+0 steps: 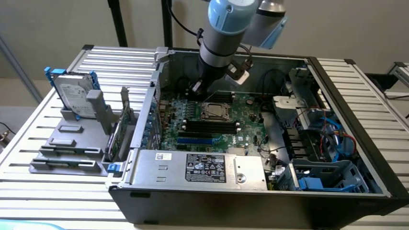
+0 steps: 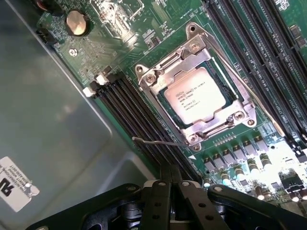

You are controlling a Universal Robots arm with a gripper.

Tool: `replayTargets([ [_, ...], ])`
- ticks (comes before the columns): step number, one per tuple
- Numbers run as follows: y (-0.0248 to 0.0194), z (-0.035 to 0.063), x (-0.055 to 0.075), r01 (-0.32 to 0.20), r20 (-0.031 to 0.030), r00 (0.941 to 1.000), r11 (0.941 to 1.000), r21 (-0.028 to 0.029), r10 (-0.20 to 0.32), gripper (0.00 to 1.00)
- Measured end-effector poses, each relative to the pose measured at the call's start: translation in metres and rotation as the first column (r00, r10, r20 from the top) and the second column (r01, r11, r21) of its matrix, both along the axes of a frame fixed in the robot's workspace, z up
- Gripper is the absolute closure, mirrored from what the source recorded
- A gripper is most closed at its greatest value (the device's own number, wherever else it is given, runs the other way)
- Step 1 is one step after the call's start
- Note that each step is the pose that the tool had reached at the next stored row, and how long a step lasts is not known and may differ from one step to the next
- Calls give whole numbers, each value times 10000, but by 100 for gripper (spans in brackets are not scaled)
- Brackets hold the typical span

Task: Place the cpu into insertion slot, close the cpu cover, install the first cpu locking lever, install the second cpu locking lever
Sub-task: 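Install the first cpu locking lever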

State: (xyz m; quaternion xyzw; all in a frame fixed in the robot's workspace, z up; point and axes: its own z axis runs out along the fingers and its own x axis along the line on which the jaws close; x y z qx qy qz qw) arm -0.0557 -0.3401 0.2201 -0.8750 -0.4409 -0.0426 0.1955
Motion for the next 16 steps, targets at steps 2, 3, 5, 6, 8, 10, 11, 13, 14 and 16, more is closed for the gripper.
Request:
replayTargets([
  [2,0,-36,0,0,7,10000,10000,0,0,89],
  [3,-1,-54,0,0,10,10000,10000,-1,0,89],
  [5,-1,-91,0,0,18,10000,10000,0,0,89],
  [6,-1,-107,0,0,21,10000,10000,1,0,89],
  [8,-1,-130,0,0,23,10000,10000,1,0,89],
  [10,-1,-144,0,0,23,10000,10000,0,0,89],
  [11,-2,-147,0,0,22,10000,10000,-1,0,89],
  [13,-1,-154,0,0,21,10000,10000,-3,0,89],
  [14,-1,-156,0,1,21,10000,10000,-7,-1,89],
  [16,-1,-159,1,0,22,10000,10000,-31,0,89],
])
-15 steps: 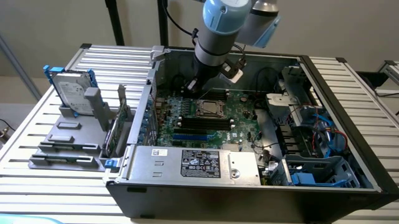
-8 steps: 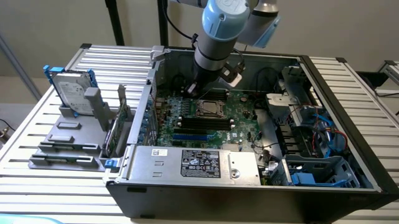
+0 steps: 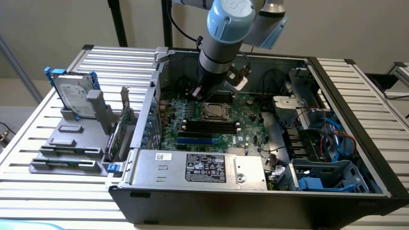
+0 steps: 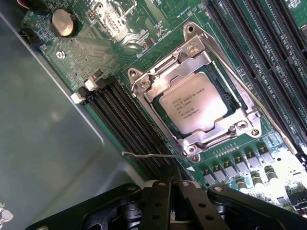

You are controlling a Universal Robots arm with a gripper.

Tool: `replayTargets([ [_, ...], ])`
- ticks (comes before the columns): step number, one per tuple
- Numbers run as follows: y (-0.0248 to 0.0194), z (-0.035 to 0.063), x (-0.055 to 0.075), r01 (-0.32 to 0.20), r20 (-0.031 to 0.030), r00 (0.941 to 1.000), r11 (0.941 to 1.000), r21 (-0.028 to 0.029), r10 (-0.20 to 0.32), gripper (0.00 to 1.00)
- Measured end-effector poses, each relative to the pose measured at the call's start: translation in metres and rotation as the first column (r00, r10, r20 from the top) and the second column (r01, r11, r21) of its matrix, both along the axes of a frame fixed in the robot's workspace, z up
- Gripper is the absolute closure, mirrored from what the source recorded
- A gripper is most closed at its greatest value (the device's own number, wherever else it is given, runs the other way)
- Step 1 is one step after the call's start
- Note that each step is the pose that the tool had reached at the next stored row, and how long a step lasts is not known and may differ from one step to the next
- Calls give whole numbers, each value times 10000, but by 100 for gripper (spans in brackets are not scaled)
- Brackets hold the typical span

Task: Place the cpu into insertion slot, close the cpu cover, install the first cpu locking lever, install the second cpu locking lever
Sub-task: 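Install the first cpu locking lever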

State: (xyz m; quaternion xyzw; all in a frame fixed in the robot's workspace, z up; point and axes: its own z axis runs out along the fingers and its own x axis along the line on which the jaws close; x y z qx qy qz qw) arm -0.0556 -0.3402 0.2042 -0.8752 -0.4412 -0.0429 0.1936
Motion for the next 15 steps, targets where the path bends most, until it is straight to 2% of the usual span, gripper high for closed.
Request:
replayTargets([
  [6,0,-5,4,1,1,10000,9998,-181,-1,89],
  [15,0,-9,53,0,1,10000,9996,-267,0,89],
])
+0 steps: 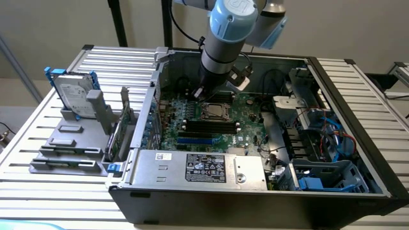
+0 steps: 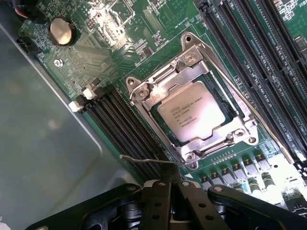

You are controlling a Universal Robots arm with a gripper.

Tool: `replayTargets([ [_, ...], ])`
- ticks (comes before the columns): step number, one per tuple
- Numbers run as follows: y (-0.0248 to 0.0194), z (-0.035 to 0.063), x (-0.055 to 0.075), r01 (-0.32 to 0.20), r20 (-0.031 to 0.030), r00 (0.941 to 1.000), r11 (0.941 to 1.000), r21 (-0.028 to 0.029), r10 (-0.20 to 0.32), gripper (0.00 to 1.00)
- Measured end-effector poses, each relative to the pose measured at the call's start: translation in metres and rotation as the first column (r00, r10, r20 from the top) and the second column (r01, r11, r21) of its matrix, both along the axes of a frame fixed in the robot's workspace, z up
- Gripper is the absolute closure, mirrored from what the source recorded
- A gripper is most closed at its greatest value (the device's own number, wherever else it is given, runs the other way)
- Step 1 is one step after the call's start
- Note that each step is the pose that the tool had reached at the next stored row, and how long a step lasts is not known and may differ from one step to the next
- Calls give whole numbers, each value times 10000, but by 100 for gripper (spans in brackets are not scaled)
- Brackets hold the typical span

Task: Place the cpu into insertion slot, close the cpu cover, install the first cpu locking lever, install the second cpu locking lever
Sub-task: 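Install the first cpu locking lever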

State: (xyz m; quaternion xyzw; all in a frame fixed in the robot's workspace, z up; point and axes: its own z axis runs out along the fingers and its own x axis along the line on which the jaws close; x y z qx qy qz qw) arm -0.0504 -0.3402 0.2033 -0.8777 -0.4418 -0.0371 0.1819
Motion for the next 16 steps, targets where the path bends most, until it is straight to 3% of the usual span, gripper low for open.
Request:
replayTargets([
  [5,-1,-3,25,0,-1,10000,10000,-44,0,89],
  [16,0,-23,56,0,-2,10000,10000,-49,0,89],
])
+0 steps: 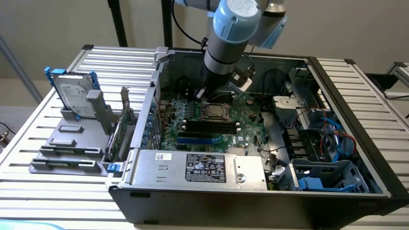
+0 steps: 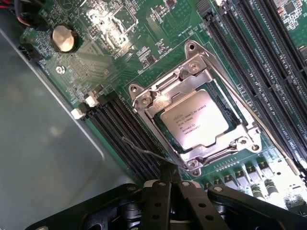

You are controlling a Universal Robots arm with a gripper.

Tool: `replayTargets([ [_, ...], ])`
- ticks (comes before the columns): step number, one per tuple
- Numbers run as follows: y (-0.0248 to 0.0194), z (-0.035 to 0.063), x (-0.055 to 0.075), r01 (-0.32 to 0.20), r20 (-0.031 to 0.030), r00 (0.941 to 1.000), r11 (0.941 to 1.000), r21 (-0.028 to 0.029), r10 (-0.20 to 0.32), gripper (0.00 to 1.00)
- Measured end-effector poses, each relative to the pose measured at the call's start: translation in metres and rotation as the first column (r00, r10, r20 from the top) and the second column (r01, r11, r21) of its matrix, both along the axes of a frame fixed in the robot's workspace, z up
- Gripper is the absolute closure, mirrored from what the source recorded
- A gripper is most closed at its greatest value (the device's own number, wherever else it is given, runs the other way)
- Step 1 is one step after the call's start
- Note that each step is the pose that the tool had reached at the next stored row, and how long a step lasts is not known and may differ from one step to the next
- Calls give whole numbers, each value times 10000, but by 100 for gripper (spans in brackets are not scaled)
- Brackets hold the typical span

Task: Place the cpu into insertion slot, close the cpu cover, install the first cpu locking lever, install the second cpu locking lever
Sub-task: 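Install the first cpu locking lever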

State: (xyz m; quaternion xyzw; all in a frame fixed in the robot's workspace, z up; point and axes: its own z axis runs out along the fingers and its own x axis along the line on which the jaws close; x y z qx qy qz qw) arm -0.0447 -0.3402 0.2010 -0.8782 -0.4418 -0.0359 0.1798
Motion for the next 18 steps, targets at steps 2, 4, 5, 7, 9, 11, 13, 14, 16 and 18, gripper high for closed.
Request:
replayTargets([
  [2,1,-5,2,0,1,10000,10000,1,0,89],
  [4,3,-8,4,0,1,10000,10000,1,0,89],
  [5,4,-10,5,0,1,10000,10000,1,0,89],
  [7,5,-13,6,0,1,10000,10000,1,0,89],
  [9,7,-16,6,0,1,10000,10000,1,0,89],
  [11,9,-20,6,2,1,10000,10000,1,-2,89],
  [13,11,-22,6,5,1,10000,10000,1,-5,89],
  [14,12,-23,6,5,1,10000,10000,2,-5,89],
  [16,13,-25,9,11,1,10000,10000,2,-11,89],
  [18,14,-26,19,11,1,10000,10000,-1,-11,89],
])
